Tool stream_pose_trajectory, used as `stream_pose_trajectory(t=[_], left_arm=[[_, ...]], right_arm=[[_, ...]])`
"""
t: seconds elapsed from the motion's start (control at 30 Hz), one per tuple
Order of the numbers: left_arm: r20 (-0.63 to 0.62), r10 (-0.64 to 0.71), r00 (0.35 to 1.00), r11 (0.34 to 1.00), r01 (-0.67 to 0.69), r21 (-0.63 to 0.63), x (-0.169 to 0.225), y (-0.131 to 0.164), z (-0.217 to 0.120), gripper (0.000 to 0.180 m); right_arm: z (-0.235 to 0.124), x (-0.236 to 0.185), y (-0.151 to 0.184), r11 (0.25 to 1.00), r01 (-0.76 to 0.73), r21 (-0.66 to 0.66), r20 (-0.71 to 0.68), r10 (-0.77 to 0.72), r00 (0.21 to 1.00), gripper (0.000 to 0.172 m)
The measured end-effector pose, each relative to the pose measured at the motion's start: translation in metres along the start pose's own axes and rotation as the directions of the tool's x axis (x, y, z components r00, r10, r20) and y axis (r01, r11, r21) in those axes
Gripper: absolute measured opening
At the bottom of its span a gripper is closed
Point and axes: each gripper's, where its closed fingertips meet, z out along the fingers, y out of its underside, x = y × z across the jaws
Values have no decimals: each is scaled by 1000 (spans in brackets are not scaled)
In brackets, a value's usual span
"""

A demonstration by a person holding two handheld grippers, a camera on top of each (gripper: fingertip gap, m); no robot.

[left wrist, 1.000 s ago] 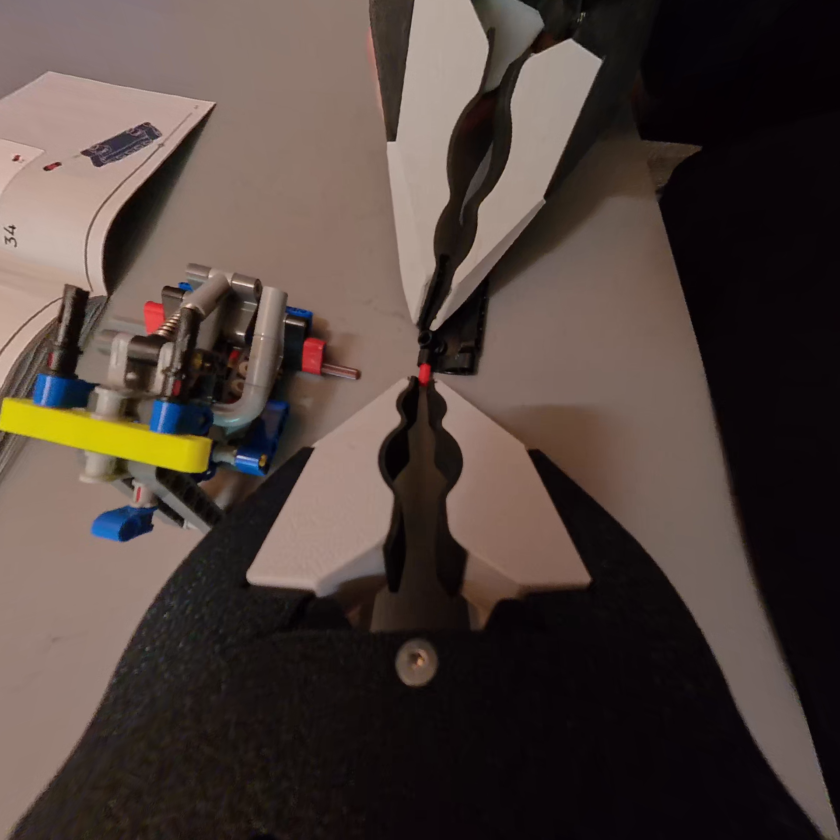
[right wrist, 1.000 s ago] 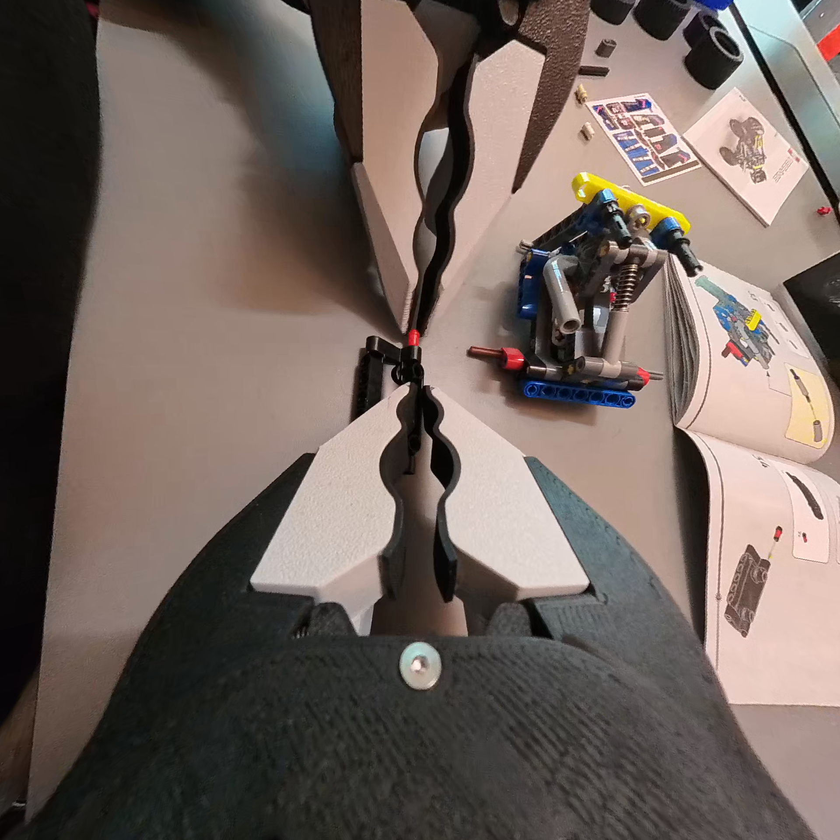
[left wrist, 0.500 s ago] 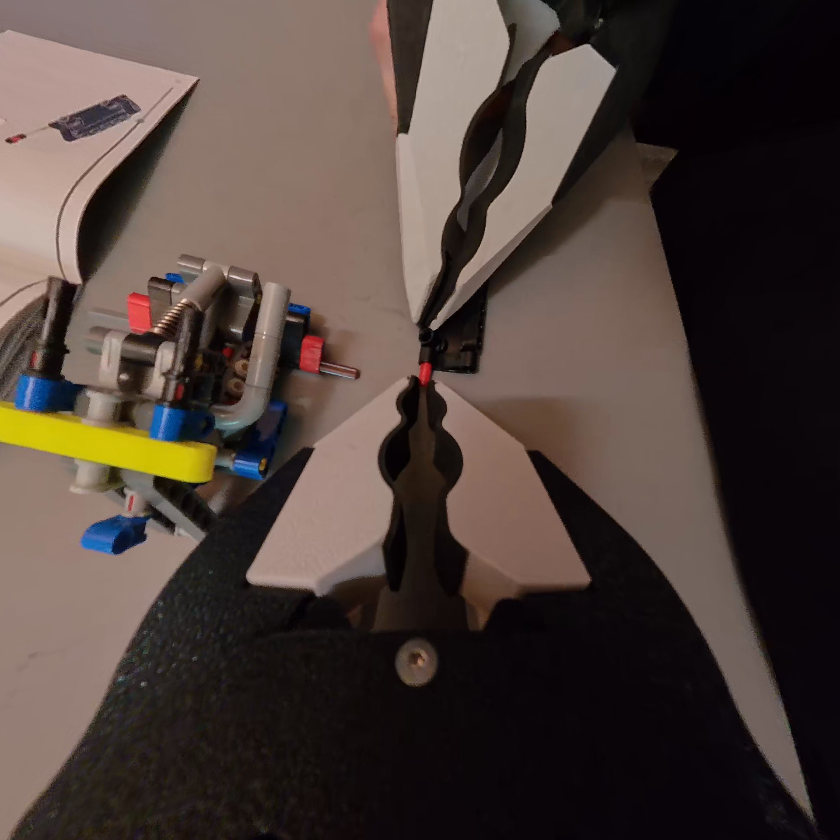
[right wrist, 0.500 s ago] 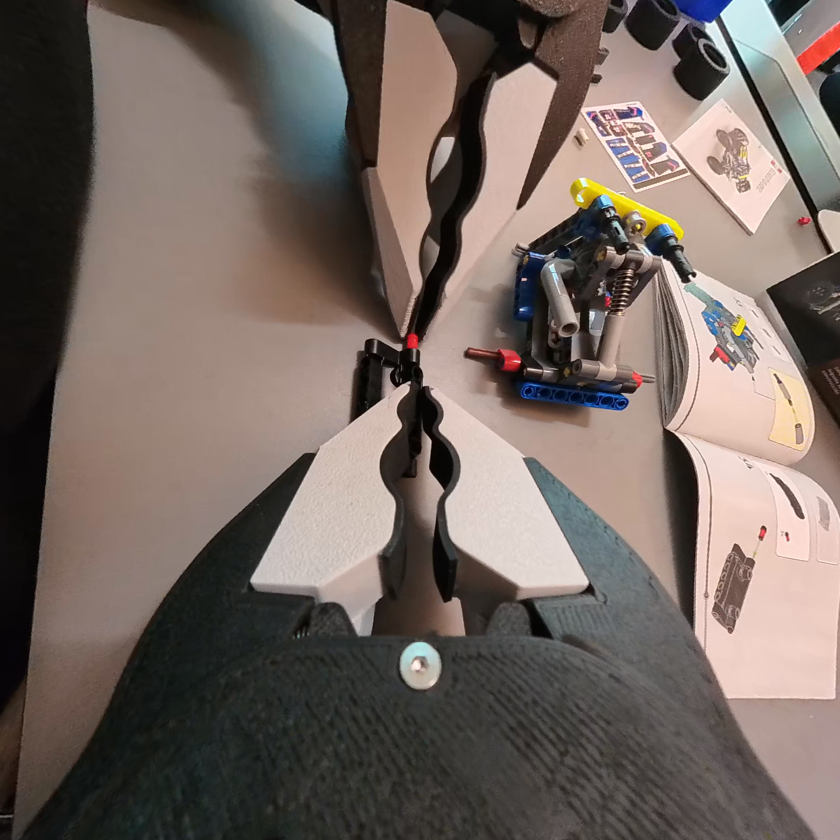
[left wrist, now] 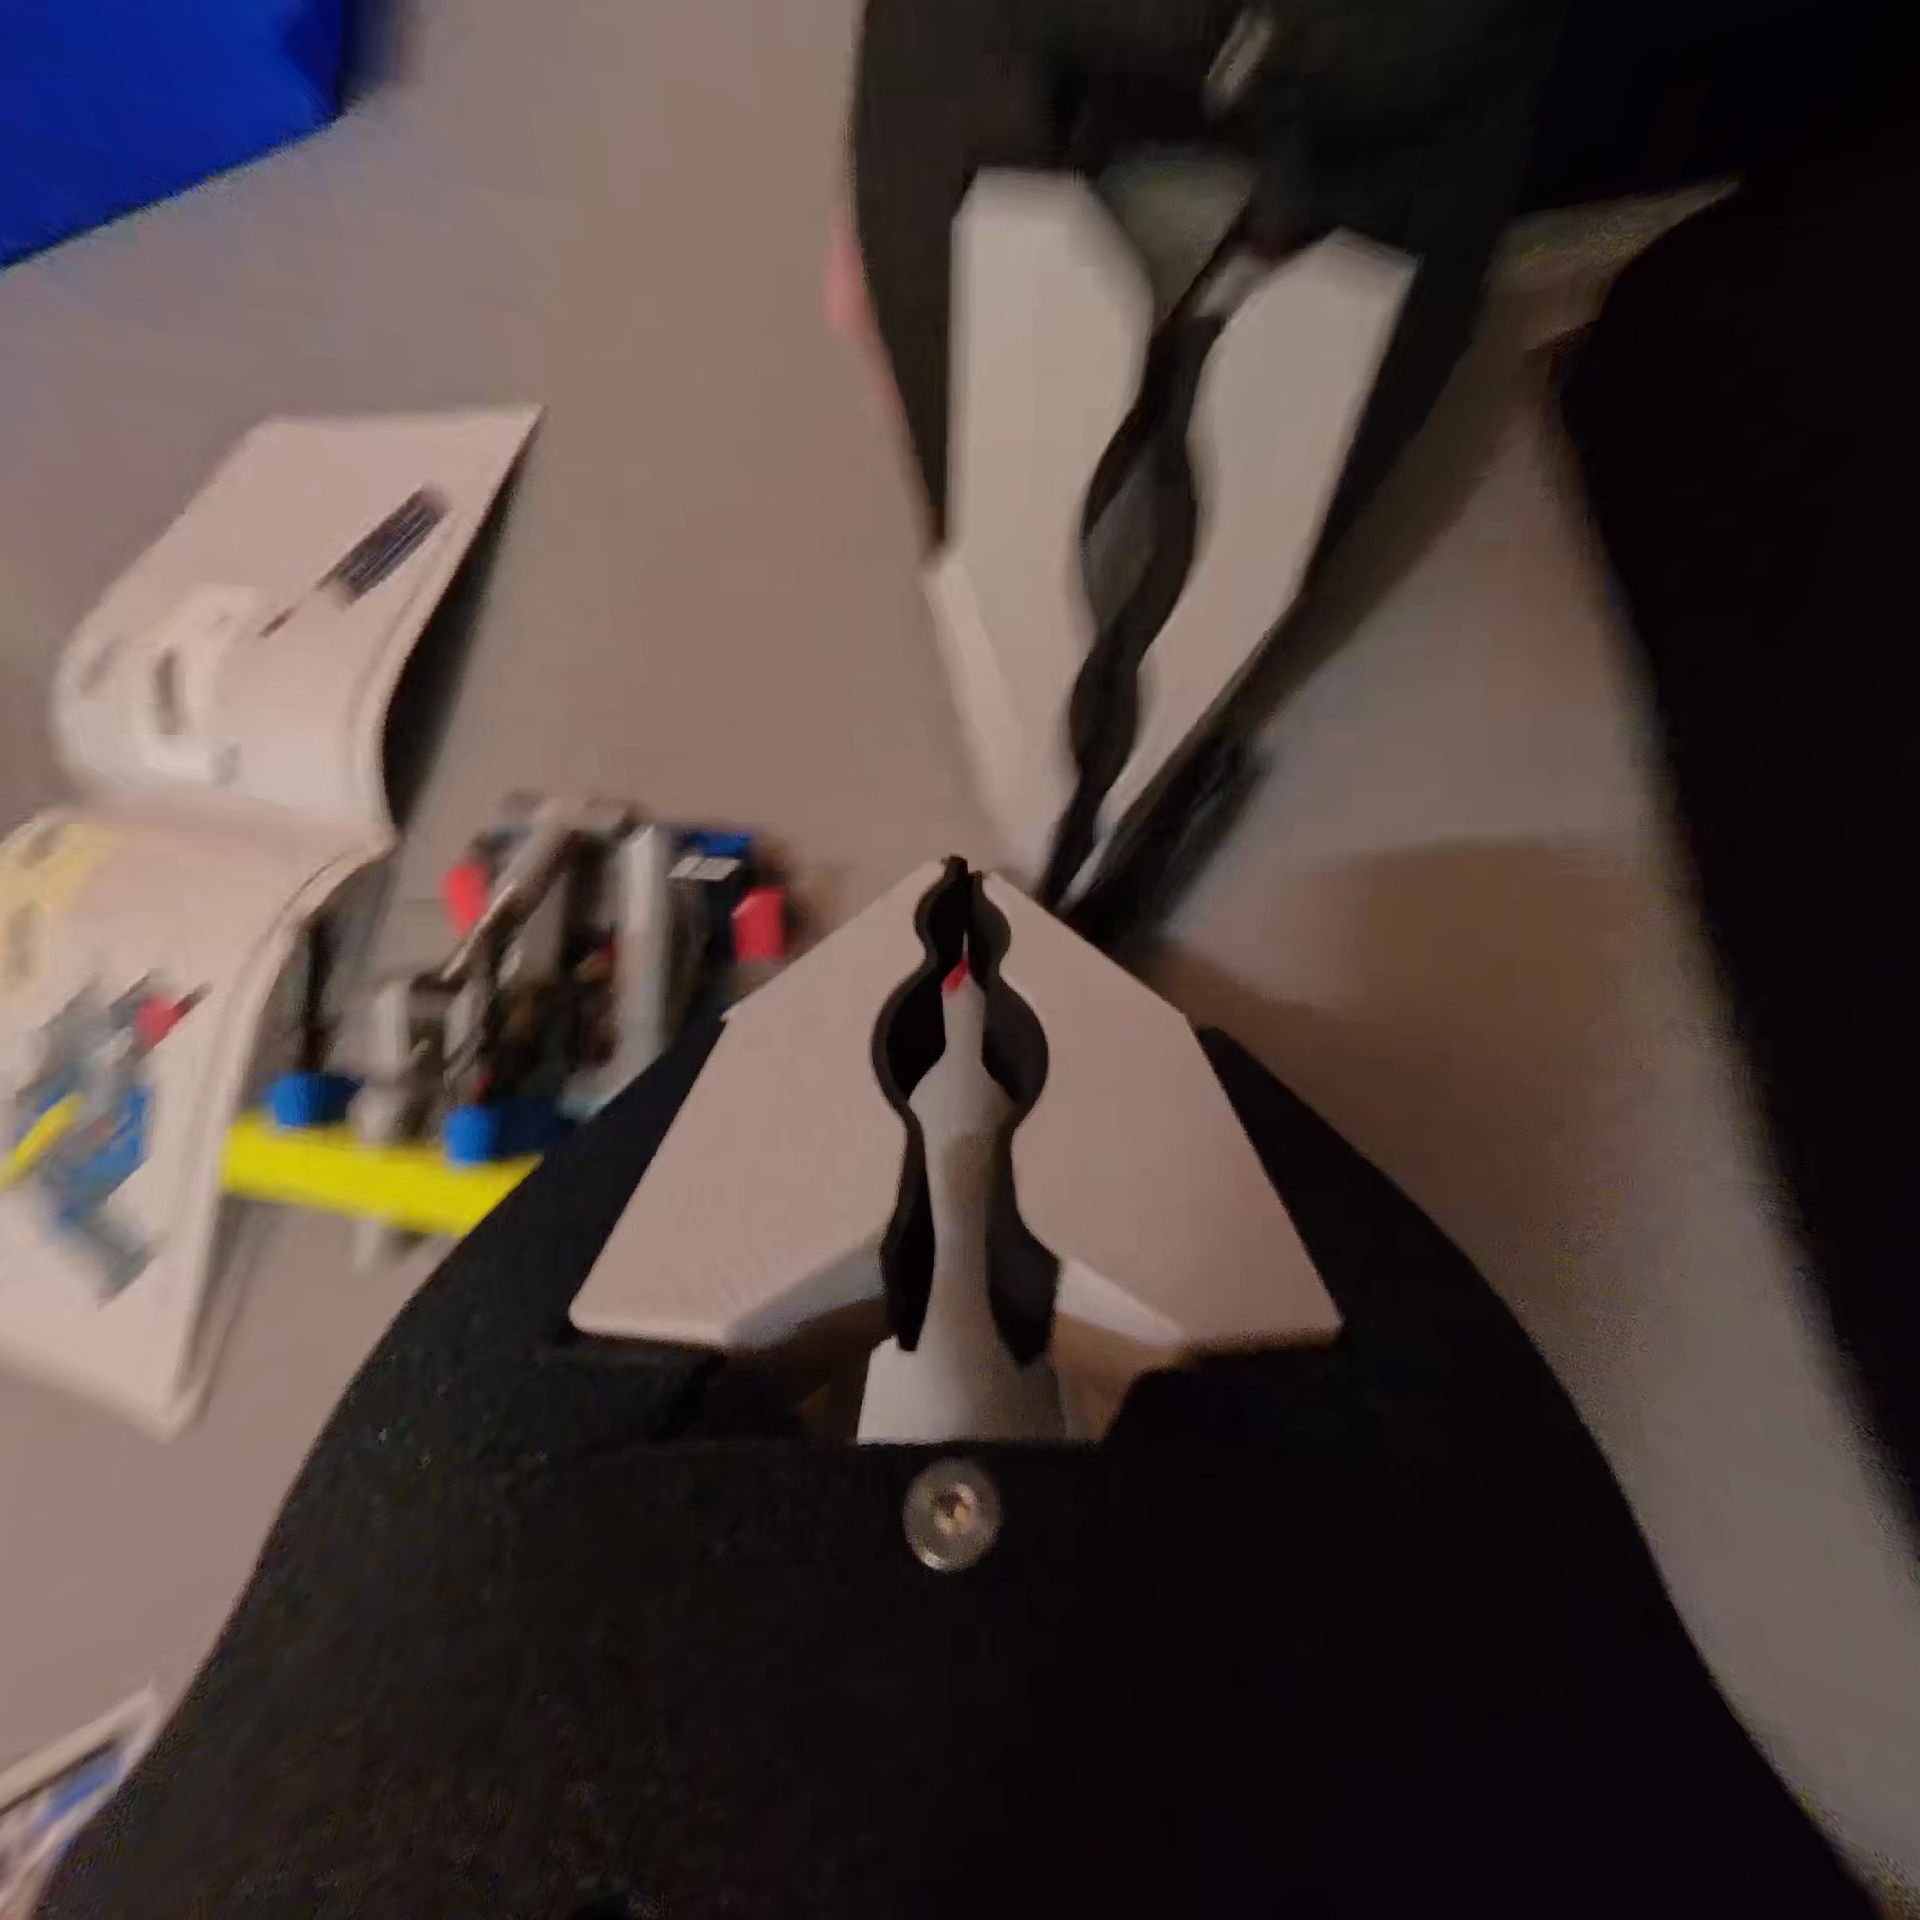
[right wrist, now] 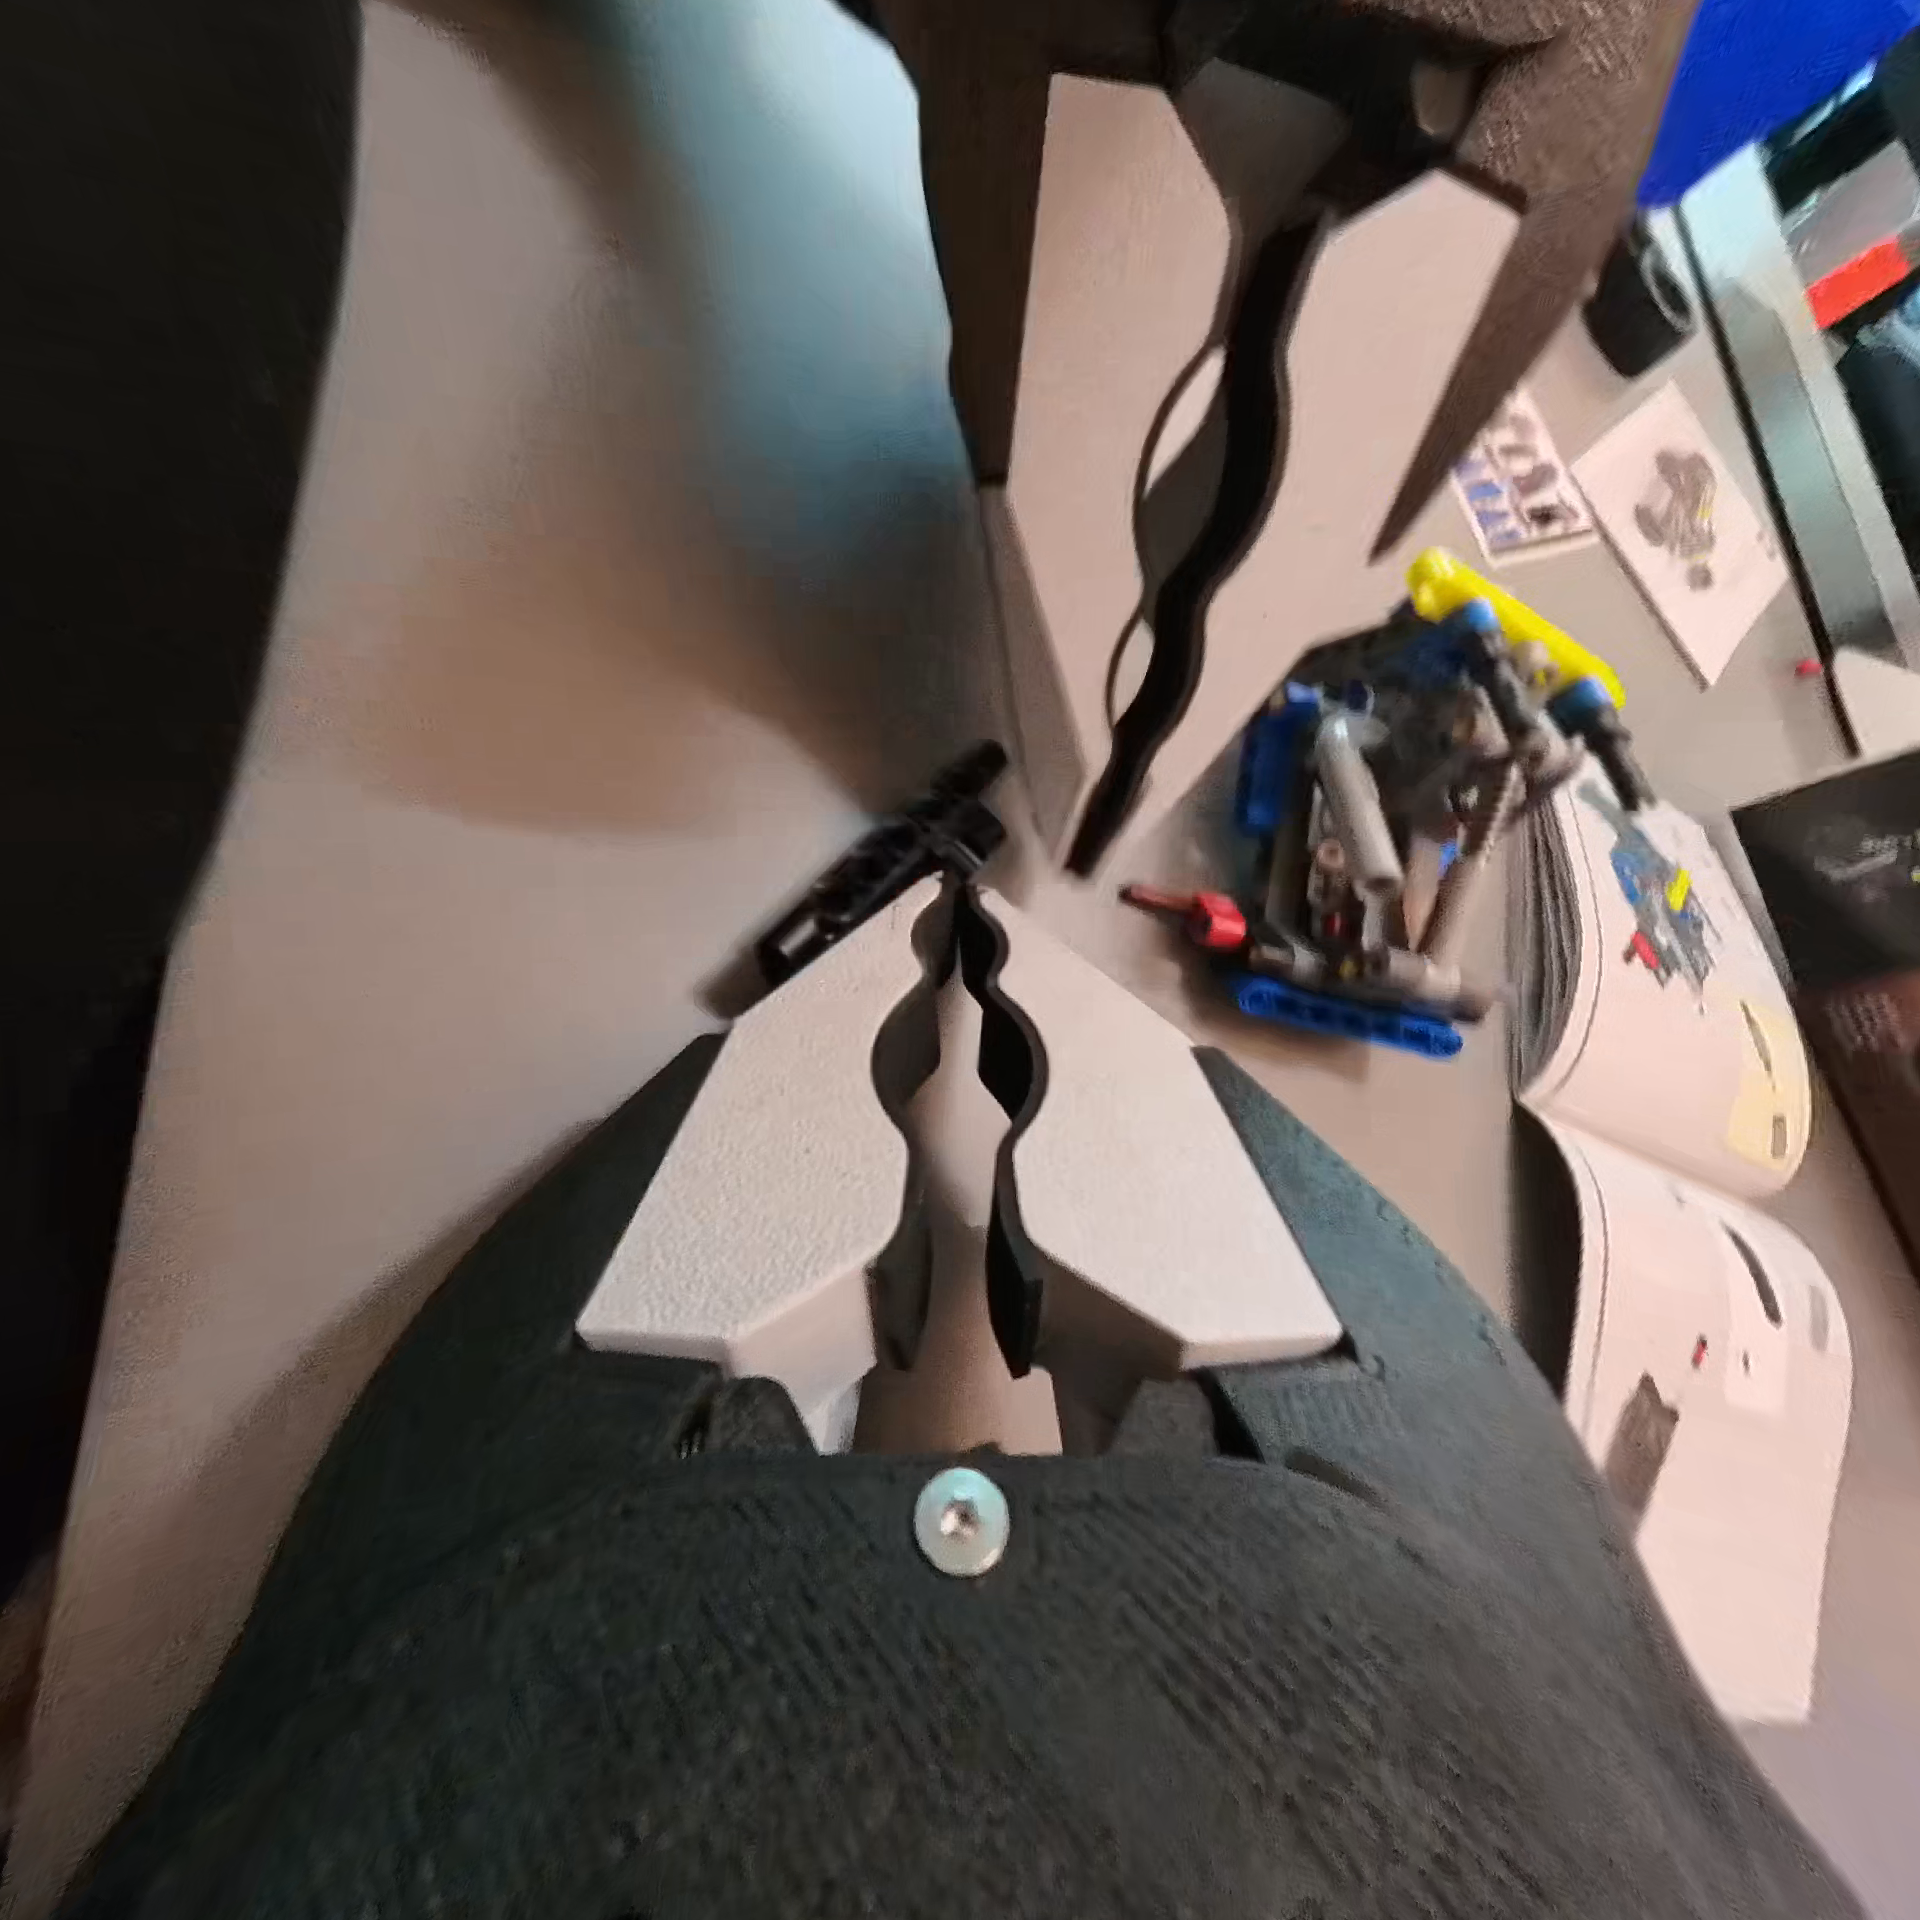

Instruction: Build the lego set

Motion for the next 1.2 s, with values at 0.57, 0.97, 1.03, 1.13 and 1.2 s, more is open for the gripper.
stream_pose_trajectory(t=[0.57, 0.97, 1.03, 1.13, 1.2], left_arm=[[39, -333, 942, 934, 324, 152, -14, 53, -74, 2], [-103, -217, 971, 976, 219, 9, 25, 44, -34, 22], [-101, -213, 972, 976, 216, 15, 28, 42, -33, 18], [-101, -216, 971, 976, 218, 12, 32, 41, -31, 18], [-82, -241, 967, 969, 244, 34, 23, 41, -37, 16]], right_arm=[[3, 10, -20, 891, -454, -12, -50, 453, 890, 15], [25, -3, -22, 786, -605, -129, -58, 603, 796, 6], [24, 2, -18, 811, -571, -127, -67, 567, 821, 4], [24, 7, -16, 840, -533, -100, -56, 531, 846, 7], [26, 5, -18, 843, -534, -68, -15, 534, 845, 6]])
